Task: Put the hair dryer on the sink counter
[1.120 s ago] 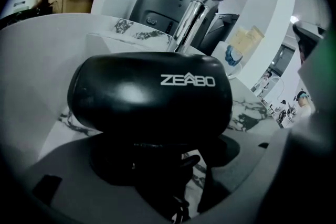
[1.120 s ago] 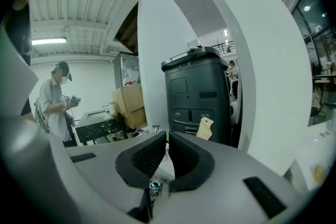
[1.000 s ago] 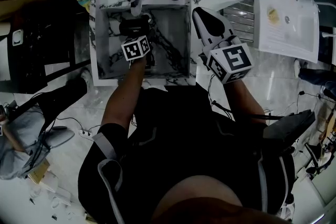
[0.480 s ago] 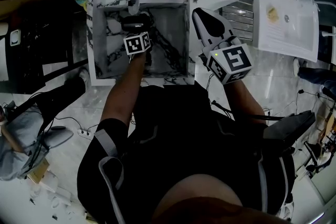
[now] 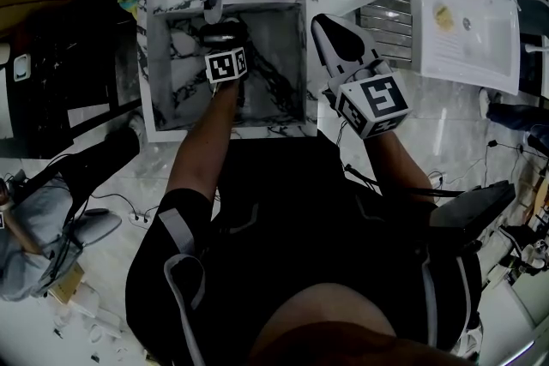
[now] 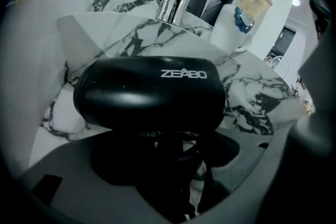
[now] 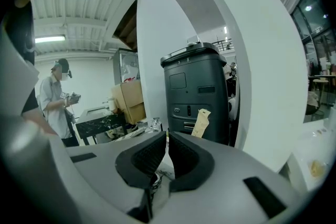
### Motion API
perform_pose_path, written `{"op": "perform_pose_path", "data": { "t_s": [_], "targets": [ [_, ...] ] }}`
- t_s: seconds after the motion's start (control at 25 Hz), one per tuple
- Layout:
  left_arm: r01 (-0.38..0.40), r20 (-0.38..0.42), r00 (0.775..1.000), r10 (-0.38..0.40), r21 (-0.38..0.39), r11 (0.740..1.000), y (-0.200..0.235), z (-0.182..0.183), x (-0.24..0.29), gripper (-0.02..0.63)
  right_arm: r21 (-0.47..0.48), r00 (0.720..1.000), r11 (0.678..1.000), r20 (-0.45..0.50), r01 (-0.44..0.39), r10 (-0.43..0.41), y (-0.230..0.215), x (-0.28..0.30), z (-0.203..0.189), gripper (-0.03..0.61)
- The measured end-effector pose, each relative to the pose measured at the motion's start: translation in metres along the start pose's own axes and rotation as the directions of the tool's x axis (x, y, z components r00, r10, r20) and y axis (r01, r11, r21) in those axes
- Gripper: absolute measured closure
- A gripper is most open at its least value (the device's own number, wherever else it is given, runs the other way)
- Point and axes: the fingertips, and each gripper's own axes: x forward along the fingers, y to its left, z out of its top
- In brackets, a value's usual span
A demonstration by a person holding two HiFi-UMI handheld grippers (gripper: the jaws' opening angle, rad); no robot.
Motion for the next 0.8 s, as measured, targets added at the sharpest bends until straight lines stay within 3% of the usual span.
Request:
{"op": "perform_pose_path", "data": {
  "t_s": [0.32,0.4,0.8],
  "targets": [
    [-0.018,-0.039,0.999,0.02,0.036,0.999,0.0038,-0.0044,0.005,0.281,-0.003,1.0,1.0,0.004,0.018,-0.018,-0.0023,-0.0034,-0.0001,0.549],
    [-0.041,-0.041,0.998,0.044,0.064,0.997,0.0055,-0.005,0.0054,0.313,0.004,1.0,1.0,-0.001,0.026,-0.026,-0.0046,-0.0029,-0.0023,0.549],
    [-0.069,-0.046,0.996,0.074,0.108,0.992,0.0054,-0.0052,0.0064,0.313,0.014,0.999,0.999,0.01,0.041,-0.041,-0.0074,-0.0087,-0.0041,0.549]
  ]
}}
